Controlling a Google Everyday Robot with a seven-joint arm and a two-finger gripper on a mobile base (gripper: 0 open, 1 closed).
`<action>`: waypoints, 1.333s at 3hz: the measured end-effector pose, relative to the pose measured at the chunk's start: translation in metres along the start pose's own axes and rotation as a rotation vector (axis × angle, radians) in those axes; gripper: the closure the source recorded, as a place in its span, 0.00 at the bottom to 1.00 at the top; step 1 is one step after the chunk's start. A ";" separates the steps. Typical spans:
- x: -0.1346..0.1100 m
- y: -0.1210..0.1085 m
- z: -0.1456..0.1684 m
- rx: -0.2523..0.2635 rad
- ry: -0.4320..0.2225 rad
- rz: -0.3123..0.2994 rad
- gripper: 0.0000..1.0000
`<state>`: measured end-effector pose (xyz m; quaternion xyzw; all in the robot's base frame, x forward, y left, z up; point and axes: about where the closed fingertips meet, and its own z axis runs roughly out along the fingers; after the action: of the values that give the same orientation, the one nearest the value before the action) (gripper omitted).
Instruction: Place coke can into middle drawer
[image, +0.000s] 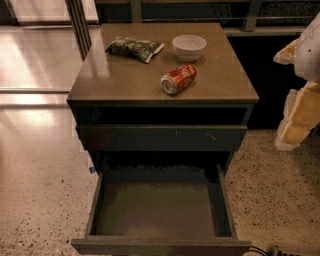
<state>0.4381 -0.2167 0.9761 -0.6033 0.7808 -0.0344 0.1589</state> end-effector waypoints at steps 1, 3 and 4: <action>0.000 -0.001 0.000 0.002 -0.001 -0.001 0.00; -0.038 -0.070 0.042 -0.036 -0.080 -0.112 0.00; -0.070 -0.102 0.076 -0.086 -0.134 -0.181 0.00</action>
Offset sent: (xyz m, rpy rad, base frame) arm 0.1078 0.0132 -0.0120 0.0693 -0.0153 0.1436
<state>0.5711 -0.1669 0.9435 -0.6785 0.7114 0.0255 0.1811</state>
